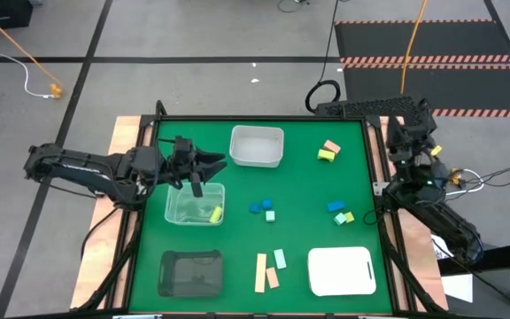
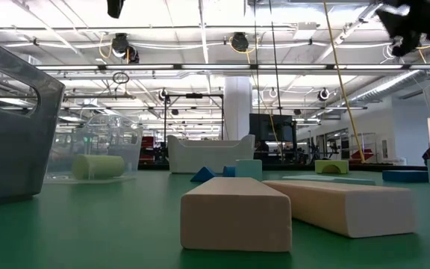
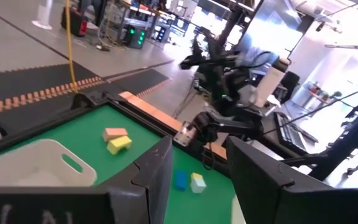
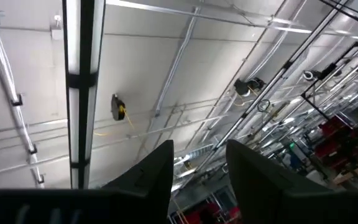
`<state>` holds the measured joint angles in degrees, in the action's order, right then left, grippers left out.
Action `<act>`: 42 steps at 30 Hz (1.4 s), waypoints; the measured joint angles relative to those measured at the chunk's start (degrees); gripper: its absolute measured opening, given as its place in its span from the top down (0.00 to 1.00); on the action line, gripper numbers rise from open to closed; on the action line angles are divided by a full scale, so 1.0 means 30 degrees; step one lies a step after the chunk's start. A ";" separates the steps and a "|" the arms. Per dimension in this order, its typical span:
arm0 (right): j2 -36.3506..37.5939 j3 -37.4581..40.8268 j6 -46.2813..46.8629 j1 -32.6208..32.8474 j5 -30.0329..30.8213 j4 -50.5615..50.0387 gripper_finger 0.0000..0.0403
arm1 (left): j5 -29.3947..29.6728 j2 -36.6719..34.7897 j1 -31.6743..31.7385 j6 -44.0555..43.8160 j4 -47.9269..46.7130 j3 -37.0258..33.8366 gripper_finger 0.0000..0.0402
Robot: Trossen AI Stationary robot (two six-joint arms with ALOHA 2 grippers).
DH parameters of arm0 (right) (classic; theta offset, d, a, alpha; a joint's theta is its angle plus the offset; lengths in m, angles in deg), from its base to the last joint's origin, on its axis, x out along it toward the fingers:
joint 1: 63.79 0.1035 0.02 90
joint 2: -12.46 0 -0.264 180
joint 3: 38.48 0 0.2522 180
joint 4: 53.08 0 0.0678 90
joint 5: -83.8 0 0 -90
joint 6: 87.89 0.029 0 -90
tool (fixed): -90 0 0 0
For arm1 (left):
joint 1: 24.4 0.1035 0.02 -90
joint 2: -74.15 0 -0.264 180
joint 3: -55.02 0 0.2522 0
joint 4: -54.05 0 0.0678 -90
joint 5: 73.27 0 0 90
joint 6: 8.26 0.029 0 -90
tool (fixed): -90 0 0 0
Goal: Sort & place blocks by color
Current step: Put the top yellow bridge block into the transparent bin
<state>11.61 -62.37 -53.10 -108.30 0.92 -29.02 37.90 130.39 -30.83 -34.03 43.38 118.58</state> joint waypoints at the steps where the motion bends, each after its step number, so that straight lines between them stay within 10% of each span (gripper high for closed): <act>1: -0.0116 -0.0604 -0.0172 0.0000 -0.0054 -0.0983 0.65 | -0.0018 0.0000 0.0163 0.0100 -0.0007 0.0000 0.62; 10: -0.3944 -0.5621 -0.1556 0.0000 -0.1842 -1.0217 0.65 | -0.0018 0.0000 0.1461 0.0654 -0.0368 0.0000 0.62; 28: -1.3163 -0.8510 -0.4236 0.0266 -0.4897 -1.3446 0.65 | -0.0041 0.0000 0.2142 -0.0187 -0.3055 0.0000 0.62; 42: -1.8965 -1.1528 -0.8228 0.0882 -0.3796 -2.3832 0.42 | -0.0073 -0.0001 0.2600 -0.0078 -0.3140 0.0000 0.62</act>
<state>-45.28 -96.95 -77.78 -105.66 -10.47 -100.51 37.68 130.39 -23.03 -34.26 33.96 118.58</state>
